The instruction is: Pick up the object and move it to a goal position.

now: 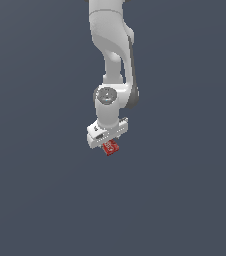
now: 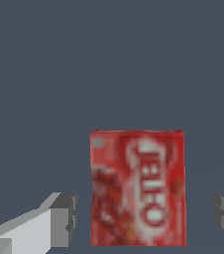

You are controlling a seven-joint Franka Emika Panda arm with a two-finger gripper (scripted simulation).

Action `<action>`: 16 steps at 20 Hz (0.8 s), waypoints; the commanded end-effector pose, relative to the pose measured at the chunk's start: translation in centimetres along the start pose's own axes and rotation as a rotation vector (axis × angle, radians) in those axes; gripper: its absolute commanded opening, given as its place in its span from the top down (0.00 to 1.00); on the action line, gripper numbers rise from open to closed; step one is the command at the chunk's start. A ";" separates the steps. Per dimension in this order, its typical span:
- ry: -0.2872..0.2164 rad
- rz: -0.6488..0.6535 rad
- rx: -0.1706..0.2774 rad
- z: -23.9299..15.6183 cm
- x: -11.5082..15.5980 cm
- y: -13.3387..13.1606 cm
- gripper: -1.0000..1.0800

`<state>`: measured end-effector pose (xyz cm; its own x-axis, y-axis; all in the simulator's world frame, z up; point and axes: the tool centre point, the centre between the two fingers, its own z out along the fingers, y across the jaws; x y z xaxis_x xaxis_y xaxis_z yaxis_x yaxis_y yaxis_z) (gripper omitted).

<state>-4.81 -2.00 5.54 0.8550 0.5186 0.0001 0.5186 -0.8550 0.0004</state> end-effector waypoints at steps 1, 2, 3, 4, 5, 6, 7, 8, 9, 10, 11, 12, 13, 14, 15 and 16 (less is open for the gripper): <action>-0.001 -0.001 0.001 1.1 -0.1 -0.1 0.04; -0.001 -0.001 0.001 1.6 -0.1 0.0 0.04; 0.000 -0.002 0.001 2.1 -0.1 -0.1 0.04; 0.000 -0.003 0.001 2.6 -0.1 -0.1 0.04; 0.000 -0.003 0.000 3.0 -0.1 -0.1 0.04; 0.000 -0.003 0.000 3.3 -0.1 -0.1 0.04; 0.000 -0.003 0.000 3.6 -0.1 -0.1 0.04; 0.000 -0.004 0.000 3.8 -0.1 -0.1 0.04; 0.000 -0.004 0.000 3.9 0.0 -0.1 0.04; 0.000 -0.004 0.000 4.0 0.0 0.0 0.04; 0.000 -0.004 0.000 4.0 0.0 0.0 0.04; 0.000 -0.004 0.000 4.0 0.0 0.0 1.00; 0.000 -0.004 0.000 4.0 0.0 0.0 1.00; 0.000 -0.004 0.000 4.0 0.0 0.0 1.00; 0.000 -0.004 0.000 4.0 0.0 0.0 1.00; 0.000 -0.004 0.000 4.0 0.0 0.0 1.00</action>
<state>-4.79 -2.00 1.62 0.8529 0.5220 0.0013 0.5220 -0.8529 0.0012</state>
